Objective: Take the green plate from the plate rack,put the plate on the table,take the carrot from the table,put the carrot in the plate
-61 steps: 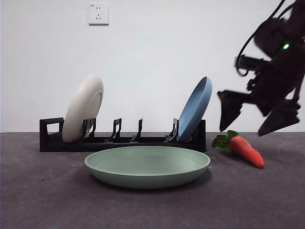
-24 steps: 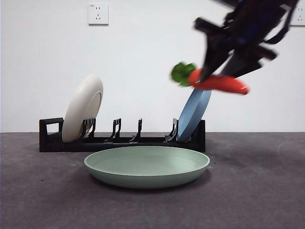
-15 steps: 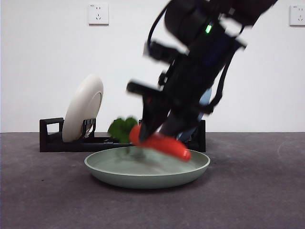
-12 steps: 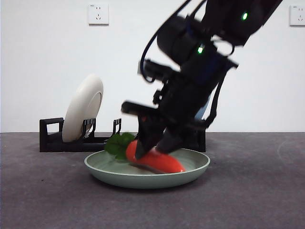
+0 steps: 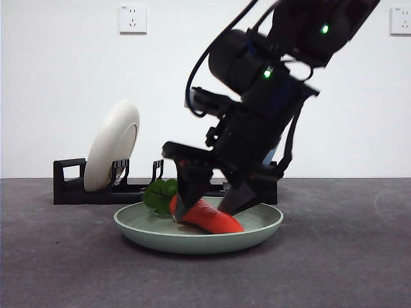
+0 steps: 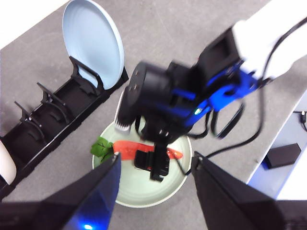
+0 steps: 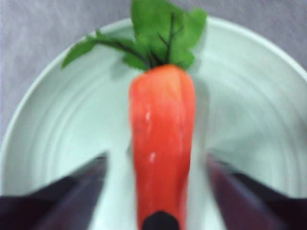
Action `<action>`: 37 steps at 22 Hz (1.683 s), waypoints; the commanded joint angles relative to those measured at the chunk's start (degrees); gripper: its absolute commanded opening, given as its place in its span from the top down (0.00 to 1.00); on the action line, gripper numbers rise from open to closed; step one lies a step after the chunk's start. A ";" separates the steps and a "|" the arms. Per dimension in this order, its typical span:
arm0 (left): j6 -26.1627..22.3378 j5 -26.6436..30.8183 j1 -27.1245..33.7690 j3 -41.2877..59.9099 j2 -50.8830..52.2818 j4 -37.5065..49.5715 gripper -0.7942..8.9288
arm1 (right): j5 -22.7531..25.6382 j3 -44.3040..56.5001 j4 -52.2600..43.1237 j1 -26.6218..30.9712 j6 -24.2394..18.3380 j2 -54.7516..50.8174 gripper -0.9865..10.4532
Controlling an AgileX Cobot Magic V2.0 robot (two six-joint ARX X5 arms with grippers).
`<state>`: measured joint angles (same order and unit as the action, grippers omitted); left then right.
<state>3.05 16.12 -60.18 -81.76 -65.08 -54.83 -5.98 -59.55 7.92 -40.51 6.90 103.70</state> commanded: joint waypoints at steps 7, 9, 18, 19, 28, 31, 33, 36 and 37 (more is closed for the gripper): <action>-0.04 0.07 -0.11 0.26 -0.07 -4.57 0.66 | -0.37 0.37 23.43 -0.07 0.07 -27.06 0.47; -0.02 -0.17 -0.11 0.26 -0.07 -6.80 0.66 | -1.64 0.39 33.48 -0.07 -0.35 -35.26 0.48; 0.04 -12.35 -0.11 0.26 -0.07 -10.05 0.66 | -1.62 0.39 55.25 -0.07 -0.46 -56.46 0.48; 0.04 -13.16 -0.11 0.26 -0.07 -10.08 0.66 | -1.62 0.39 56.22 -0.07 -0.48 -57.70 0.48; 0.28 -13.99 -0.11 0.26 -0.07 -11.65 0.92 | -1.60 0.39 58.60 -0.07 -0.48 -63.43 0.92; 0.28 -14.14 -0.11 0.26 -0.07 -11.65 0.93 | -1.55 0.39 58.60 -0.07 -0.46 -63.49 0.92; 0.28 -14.12 -0.11 0.26 -0.07 -11.67 0.92 | -1.51 0.39 58.58 -0.07 -0.28 -63.49 0.92; 0.22 -14.08 -0.11 0.26 -0.07 -11.63 0.92 | -1.46 0.39 58.58 -0.07 -0.31 -63.47 0.91; 0.22 -14.03 -0.11 0.26 -0.07 -11.61 0.92 | -1.40 0.39 58.58 -0.07 -0.31 -63.49 0.91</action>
<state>3.07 2.20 -60.18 -81.76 -65.08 -66.41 -7.46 -59.48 66.81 -40.49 6.63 40.36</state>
